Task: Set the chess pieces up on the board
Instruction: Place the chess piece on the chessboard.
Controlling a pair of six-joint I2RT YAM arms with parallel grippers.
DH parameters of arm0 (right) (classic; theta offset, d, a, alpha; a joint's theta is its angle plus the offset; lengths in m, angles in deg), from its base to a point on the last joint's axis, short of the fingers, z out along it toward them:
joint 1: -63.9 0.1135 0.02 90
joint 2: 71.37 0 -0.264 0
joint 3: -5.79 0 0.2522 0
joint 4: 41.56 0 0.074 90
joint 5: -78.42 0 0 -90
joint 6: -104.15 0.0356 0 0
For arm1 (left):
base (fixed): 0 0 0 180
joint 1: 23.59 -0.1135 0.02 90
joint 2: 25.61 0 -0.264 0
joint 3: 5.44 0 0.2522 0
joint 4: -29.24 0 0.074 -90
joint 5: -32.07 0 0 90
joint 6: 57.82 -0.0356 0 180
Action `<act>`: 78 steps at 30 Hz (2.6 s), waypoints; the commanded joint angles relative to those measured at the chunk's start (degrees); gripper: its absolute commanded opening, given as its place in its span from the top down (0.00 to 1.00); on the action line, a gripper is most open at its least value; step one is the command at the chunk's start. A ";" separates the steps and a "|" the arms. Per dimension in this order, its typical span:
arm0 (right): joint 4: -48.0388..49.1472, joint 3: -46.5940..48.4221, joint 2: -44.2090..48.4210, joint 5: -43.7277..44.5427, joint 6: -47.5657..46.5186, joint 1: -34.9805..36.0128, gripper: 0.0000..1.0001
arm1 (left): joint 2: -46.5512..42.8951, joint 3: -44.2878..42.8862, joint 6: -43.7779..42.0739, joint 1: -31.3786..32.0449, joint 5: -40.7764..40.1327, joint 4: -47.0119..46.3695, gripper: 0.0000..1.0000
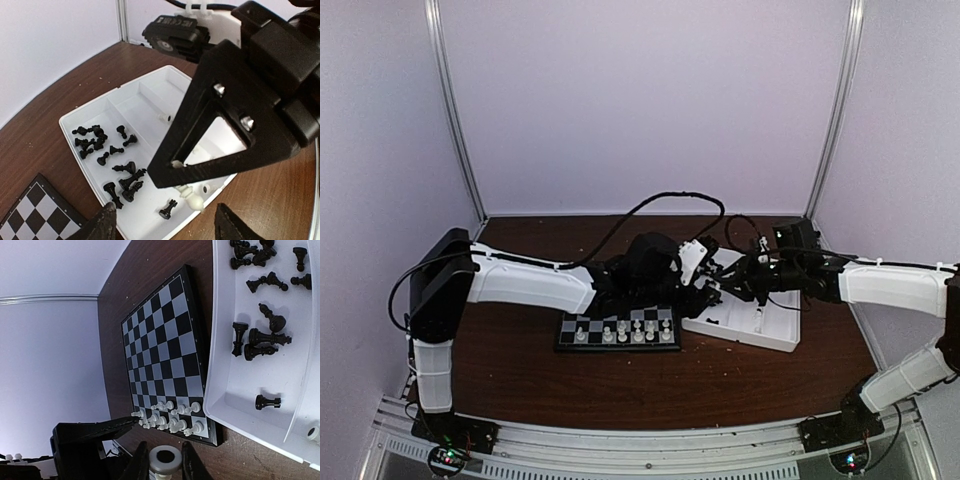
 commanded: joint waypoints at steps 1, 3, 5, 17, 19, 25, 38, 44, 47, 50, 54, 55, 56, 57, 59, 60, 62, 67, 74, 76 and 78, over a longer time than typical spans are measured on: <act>3.34 -1.52 1.29 -1.54 1.68 0.47 0.79 | 1.42 1.11 -3.90 -0.16 3.15 -6.39 0.33; 4.48 -2.22 1.44 -1.80 2.43 0.52 0.79 | 2.05 0.50 -4.86 -0.16 4.26 -5.86 0.35; 4.82 -2.53 1.56 -1.99 2.81 0.56 0.79 | 2.40 0.23 -5.00 -0.16 4.26 -5.76 0.37; 5.76 -4.68 3.58 -1.37 4.99 0.63 0.79 | 4.51 -0.33 -6.15 -0.20 4.49 -9.04 0.50; 6.27 -5.45 3.91 -0.93 5.72 0.65 0.79 | 5.42 -0.65 -6.22 -0.17 5.00 -10.21 0.51; 6.30 -7.59 5.36 0.39 6.79 0.63 0.79 | 7.78 -0.03 -6.25 -0.16 6.54 -16.08 0.55; -1.98 -9.42 10.03 7.92 4.07 0.62 0.77 | 9.37 1.00 -5.27 -0.16 8.55 -22.15 0.56; -1.91 -9.45 10.12 7.45 4.12 0.63 0.78 | 10.59 0.78 -4.45 -0.16 9.11 -23.77 0.65; -2.17 -9.60 10.43 7.64 4.18 0.63 0.78 | 10.60 0.70 -4.44 -0.16 9.53 -24.01 0.70; -2.22 -9.54 10.50 7.81 4.20 0.59 0.78 | 10.53 1.27 -4.48 -0.17 9.83 -24.77 0.72; -1.89 -9.68 10.70 7.77 4.37 0.62 0.78 | 10.13 3.47 -4.52 -0.16 11.08 -28.26 0.73; -1.77 -9.77 10.84 7.78 4.44 0.63 0.78 | 10.04 3.84 -4.56 -0.16 11.41 -28.77 0.74; -1.64 -9.75 11.01 7.79 4.39 0.63 0.78 | 9.97 4.03 -4.57 -0.16 11.61 -28.98 0.75; -1.57 -9.78 11.11 7.83 4.33 0.63 0.78 | 9.98 3.99 -4.61 -0.19 11.93 -28.94 0.76; -1.17 -9.77 11.29 7.56 4.36 0.58 0.78 | 9.92 3.95 -4.83 -0.18 12.42 -28.94 0.77; -1.04 -9.79 11.26 7.41 4.45 0.58 0.78 | 9.93 3.95 -4.90 -0.18 12.55 -28.94 0.79; -1.01 -9.66 11.17 7.16 4.61 0.62 0.78 | 9.96 3.95 -4.98 -0.17 12.67 -28.94 0.82; -0.35 -9.52 10.60 5.83 5.14 0.51 0.78 | 9.83 4.12 -5.29 -0.16 12.71 -28.94 0.82; 0.08 -9.51 10.20 5.27 5.40 0.56 0.78 | 9.55 4.13 -6.10 -0.19 12.32 -28.85 0.81; 0.30 -9.50 10.04 5.07 5.51 0.54 0.78 | 9.46 4.12 -6.28 -0.16 12.30 -28.78 0.84; 0.44 -9.46 10.04 4.98 5.57 0.57 0.78 | 9.36 4.17 -6.48 -0.17 12.39 -28.64 0.89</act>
